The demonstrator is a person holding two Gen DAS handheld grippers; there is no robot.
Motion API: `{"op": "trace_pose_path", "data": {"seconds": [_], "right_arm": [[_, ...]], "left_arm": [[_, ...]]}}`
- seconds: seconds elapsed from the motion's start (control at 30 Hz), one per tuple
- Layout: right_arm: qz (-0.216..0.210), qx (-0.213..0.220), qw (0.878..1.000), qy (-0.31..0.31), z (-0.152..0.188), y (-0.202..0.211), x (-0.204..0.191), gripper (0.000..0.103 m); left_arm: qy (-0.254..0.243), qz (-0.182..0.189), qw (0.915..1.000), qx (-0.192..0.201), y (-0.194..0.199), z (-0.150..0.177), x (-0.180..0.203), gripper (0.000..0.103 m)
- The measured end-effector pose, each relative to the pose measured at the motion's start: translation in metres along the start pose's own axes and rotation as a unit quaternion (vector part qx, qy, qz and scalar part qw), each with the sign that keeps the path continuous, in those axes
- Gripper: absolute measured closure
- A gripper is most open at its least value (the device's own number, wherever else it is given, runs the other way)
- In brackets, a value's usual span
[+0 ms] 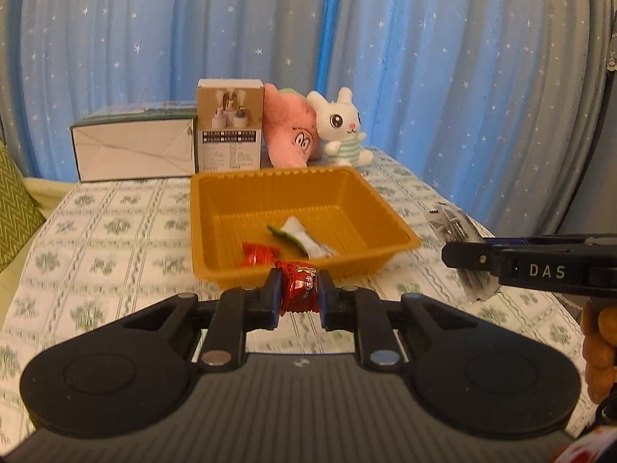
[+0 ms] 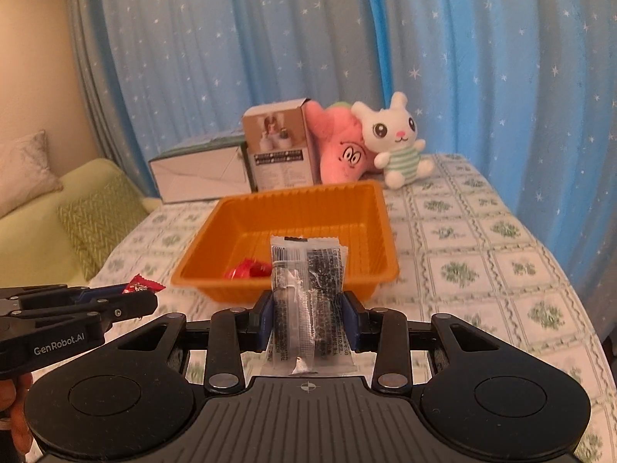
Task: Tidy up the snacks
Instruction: 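Lower both held snacks into the orange tray and open both grippers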
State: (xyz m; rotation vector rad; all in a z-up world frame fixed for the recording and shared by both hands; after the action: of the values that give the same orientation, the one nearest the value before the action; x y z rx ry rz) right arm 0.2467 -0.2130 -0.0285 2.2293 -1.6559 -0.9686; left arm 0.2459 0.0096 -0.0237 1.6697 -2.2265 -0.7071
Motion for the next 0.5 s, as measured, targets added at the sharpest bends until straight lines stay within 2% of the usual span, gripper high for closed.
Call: {"op": "trace_pose_path", "data": {"seconds": [0.17,0.5], "right_arm": [[0.003,0.004,1.0,-0.004,-0.021,-0.032,-0.001,0.066],[0.014,0.007,1.0,-0.007,-0.05,-0.089,-0.003,0.066]], "left_arm": [[-0.002,-0.005,1.0,0.008,-0.034,-0.019,-0.017,0.086],[0.019,-0.01,0.9998,-0.002,-0.09,-0.029,-0.046,0.086]]}}
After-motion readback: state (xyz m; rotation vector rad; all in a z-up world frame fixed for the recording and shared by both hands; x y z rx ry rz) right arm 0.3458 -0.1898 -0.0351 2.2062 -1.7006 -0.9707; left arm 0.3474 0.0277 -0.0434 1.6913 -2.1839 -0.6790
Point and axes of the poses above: each gripper's, at about its wrist camera, not at the fingertips, and y roughly against the way its jaws point, x to its right, z to its underside, the point moved 1 cm from there along -y, roughly the way its jaws point, and after that the axes turned 11 degrees about -y, right-handed, at the moved point
